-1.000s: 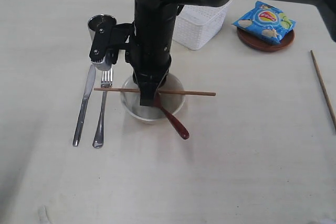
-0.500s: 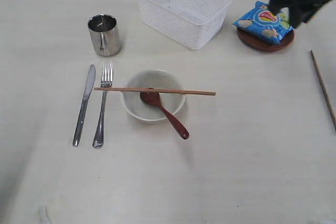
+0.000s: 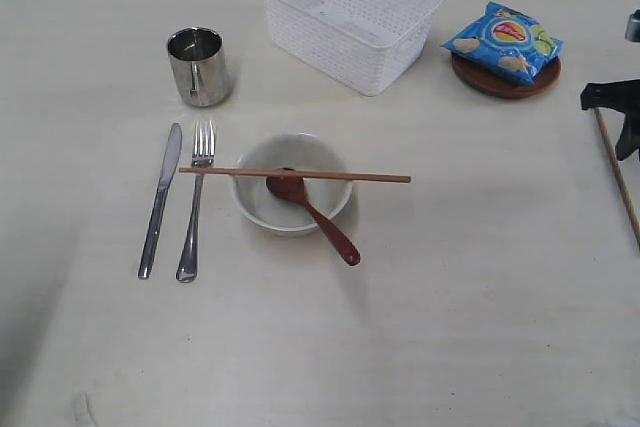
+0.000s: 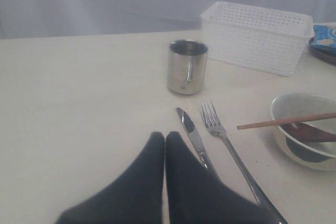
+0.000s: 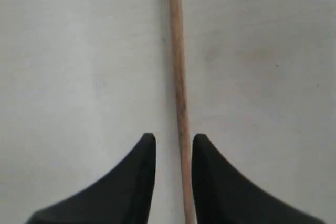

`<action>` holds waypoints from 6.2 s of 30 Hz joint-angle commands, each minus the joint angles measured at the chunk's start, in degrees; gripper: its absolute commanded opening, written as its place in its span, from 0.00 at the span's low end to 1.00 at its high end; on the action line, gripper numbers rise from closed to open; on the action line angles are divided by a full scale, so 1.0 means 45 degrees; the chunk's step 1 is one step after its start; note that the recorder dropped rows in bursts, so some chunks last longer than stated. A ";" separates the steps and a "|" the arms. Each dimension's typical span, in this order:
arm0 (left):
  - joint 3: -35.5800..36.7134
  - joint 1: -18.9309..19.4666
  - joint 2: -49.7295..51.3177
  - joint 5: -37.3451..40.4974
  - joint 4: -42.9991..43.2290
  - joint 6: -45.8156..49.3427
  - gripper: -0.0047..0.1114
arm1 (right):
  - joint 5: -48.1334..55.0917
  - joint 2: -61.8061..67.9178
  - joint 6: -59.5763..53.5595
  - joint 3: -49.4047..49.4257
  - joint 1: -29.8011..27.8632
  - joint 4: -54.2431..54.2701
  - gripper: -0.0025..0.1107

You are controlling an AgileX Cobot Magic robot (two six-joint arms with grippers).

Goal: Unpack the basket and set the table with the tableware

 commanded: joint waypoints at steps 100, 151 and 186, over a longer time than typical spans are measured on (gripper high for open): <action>0.0041 -0.0074 -0.0042 -0.0022 0.0001 -0.0039 0.04 | 0.3605 0.1378 -0.7758 -0.4728 1.3441 -0.0543 0.02; 0.0041 -0.0074 -0.0042 -0.0022 0.0056 -0.0046 0.04 | 0.4248 0.0703 -0.7506 -0.4728 1.3441 -0.0828 0.28; 0.0041 -0.0074 -0.0042 -0.0022 0.0056 -0.0018 0.04 | 0.2333 -0.0144 -0.6023 -0.0555 1.2501 -0.0014 0.02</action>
